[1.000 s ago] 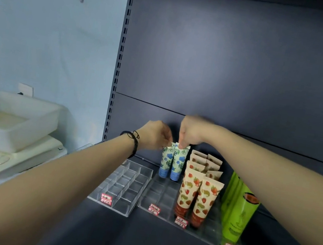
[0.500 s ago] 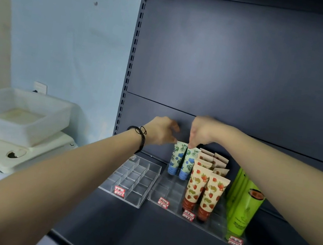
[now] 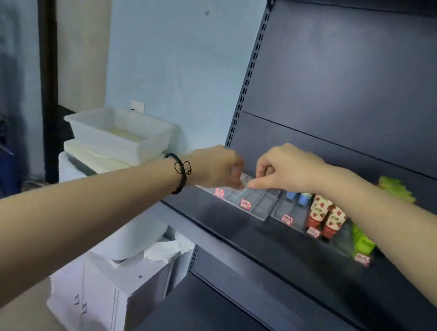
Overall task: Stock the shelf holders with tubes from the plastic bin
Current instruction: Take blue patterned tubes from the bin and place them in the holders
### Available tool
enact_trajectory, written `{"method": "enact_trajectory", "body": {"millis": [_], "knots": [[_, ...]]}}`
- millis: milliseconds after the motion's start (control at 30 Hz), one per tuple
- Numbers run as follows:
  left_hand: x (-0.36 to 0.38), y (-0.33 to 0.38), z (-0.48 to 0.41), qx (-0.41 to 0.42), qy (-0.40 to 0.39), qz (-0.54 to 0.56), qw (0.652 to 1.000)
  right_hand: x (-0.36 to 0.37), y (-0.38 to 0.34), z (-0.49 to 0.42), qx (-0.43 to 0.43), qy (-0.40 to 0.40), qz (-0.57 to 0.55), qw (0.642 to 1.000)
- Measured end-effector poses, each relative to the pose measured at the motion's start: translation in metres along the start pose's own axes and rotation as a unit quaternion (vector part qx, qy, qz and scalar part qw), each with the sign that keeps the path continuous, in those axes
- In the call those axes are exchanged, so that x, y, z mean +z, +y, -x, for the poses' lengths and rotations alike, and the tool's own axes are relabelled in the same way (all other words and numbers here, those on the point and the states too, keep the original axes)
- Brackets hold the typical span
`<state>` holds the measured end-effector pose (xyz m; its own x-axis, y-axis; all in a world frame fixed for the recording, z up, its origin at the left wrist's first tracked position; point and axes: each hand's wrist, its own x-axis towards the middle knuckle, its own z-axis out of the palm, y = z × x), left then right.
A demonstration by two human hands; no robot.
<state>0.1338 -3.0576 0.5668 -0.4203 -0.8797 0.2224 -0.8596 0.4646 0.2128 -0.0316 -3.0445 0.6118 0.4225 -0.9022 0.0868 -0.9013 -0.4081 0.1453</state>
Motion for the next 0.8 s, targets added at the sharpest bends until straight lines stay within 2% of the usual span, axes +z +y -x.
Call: {"method": "enact_trajectory", "body": {"millis": [167, 300, 500, 667, 800], "knots": [[0.021, -0.045, 0.118, -0.039, -0.088, -0.119, 0.988, 0.043, -0.098, 0.03, -0.07, -0.057, -0.012, 0.996], [0.061, -0.085, 0.203, -0.092, -0.183, -0.137, 0.969, 0.109, -0.154, 0.049, -0.116, -0.126, -0.041, 0.984], [0.181, -0.12, 0.311, -0.13, -0.308, -0.085, 0.939, 0.255, -0.223, 0.087, -0.161, -0.277, -0.094, 0.943], [0.304, -0.116, 0.373, -0.141, -0.388, -0.013, 0.911, 0.378, -0.246, 0.131, -0.141, -0.372, -0.139, 0.907], [0.409, -0.106, 0.409, -0.177, -0.448, 0.09, 0.872, 0.473, -0.245, 0.171, -0.098, -0.441, -0.172, 0.876]]}}
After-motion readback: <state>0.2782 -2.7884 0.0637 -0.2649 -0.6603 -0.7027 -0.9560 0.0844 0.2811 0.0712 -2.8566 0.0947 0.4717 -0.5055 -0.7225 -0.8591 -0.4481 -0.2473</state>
